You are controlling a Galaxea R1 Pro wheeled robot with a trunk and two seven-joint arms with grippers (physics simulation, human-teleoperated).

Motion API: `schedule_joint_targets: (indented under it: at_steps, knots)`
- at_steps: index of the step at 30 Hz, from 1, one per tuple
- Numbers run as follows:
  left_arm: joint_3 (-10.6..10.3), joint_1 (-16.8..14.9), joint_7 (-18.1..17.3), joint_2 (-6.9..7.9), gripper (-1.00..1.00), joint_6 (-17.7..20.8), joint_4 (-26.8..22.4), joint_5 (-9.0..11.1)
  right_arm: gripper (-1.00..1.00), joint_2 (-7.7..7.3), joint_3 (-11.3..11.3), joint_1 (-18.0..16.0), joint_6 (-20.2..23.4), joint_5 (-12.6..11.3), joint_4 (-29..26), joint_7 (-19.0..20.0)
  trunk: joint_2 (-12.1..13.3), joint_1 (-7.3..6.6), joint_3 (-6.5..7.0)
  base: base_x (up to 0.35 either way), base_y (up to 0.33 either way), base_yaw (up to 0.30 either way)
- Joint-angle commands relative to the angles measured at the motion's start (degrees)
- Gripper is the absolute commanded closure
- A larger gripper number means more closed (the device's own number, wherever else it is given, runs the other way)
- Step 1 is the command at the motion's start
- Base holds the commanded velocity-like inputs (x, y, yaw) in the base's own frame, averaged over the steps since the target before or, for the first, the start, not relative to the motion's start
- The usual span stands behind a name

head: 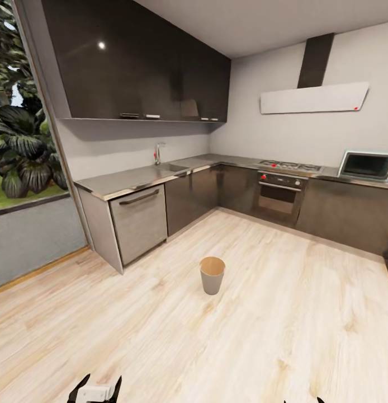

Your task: Put the three can of soda from the living room inside the tash can in the kitchen.

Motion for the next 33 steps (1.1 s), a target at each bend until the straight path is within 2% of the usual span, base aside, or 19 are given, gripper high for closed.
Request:
schedule_joint_targets:
  at_steps: [1, 33]
  knots:
    - [0.00, 0.00, 0.00, 0.00, -1.00, 0.00, 0.00, 0.00, -1.00, 0.00, 0.00, -0.01, 0.00, 0.00, 0.00, 0.00, 0.00, 0.00, 0.00, 0.267, 0.026, 0.000]
    - [0.00, 0.00, 0.00, 0.00, -1.00, 0.00, 0.00, 0.00, -1.00, 0.09, -0.02, 0.01, 0.00, 0.00, 0.01, 0.00, 0.00, 0.00, 0.00, 0.264, 0.002, 0.000]
